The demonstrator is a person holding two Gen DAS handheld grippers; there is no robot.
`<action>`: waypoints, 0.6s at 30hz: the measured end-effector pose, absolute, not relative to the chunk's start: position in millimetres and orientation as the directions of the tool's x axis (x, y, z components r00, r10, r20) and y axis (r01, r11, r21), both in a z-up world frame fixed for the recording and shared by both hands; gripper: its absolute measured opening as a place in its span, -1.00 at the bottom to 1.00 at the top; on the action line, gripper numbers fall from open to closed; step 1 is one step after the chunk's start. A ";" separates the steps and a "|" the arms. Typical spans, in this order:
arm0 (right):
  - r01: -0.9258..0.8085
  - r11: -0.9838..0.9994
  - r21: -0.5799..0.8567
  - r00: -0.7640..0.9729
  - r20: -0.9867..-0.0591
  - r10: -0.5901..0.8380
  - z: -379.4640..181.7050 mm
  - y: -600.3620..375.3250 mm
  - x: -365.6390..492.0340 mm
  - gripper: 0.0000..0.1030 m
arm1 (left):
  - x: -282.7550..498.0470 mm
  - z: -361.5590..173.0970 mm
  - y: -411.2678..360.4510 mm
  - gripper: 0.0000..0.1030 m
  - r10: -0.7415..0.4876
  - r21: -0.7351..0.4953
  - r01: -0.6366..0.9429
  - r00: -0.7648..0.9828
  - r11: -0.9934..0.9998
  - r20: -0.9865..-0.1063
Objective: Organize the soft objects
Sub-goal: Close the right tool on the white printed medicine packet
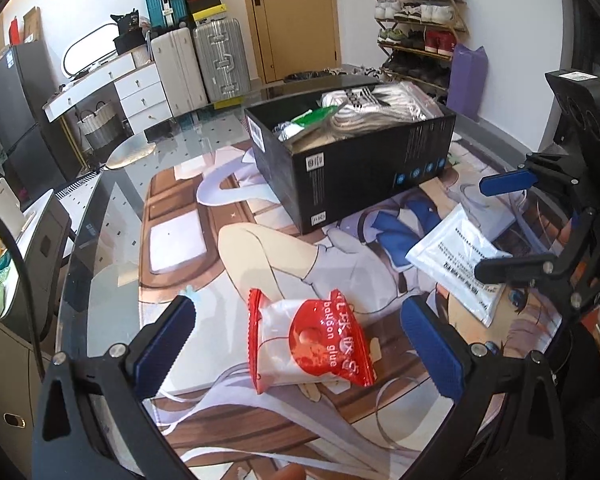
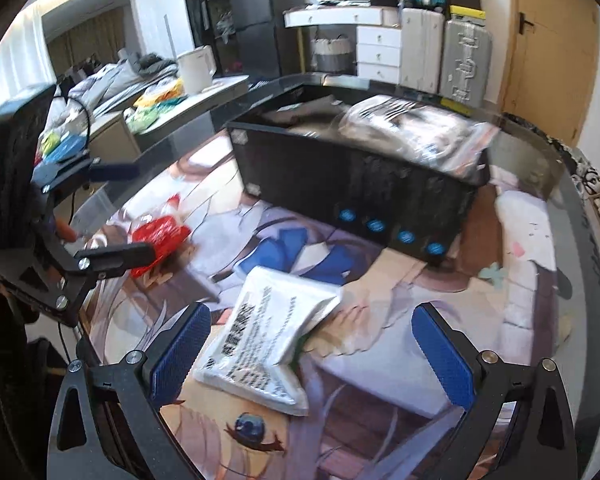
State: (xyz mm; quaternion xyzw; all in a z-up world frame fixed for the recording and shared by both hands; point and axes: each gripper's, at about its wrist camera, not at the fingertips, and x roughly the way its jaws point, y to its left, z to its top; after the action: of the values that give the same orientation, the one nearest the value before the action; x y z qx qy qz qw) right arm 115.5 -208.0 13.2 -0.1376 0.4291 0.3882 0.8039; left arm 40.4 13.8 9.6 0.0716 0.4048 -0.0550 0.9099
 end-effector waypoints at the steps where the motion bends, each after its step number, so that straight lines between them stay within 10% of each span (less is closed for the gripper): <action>1: -0.747 0.654 0.114 0.323 -0.799 0.508 11.6 -205.3 113.8 0.98 | 40.8 8.2 13.6 1.00 -0.044 0.085 0.162 0.661 0.983 -0.749; 18: -0.725 0.687 0.045 0.339 -0.845 0.413 -7.3 -198.5 118.2 0.98 | 46.3 -9.1 14.6 1.00 -0.015 0.106 0.160 0.615 0.981 -0.788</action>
State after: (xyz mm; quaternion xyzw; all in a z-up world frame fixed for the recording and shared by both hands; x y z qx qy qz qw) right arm 118.2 -198.5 -7.3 -0.1728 0.4516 0.3555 0.7999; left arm 46.3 14.6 -9.1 0.0831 0.4357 -0.0491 0.8949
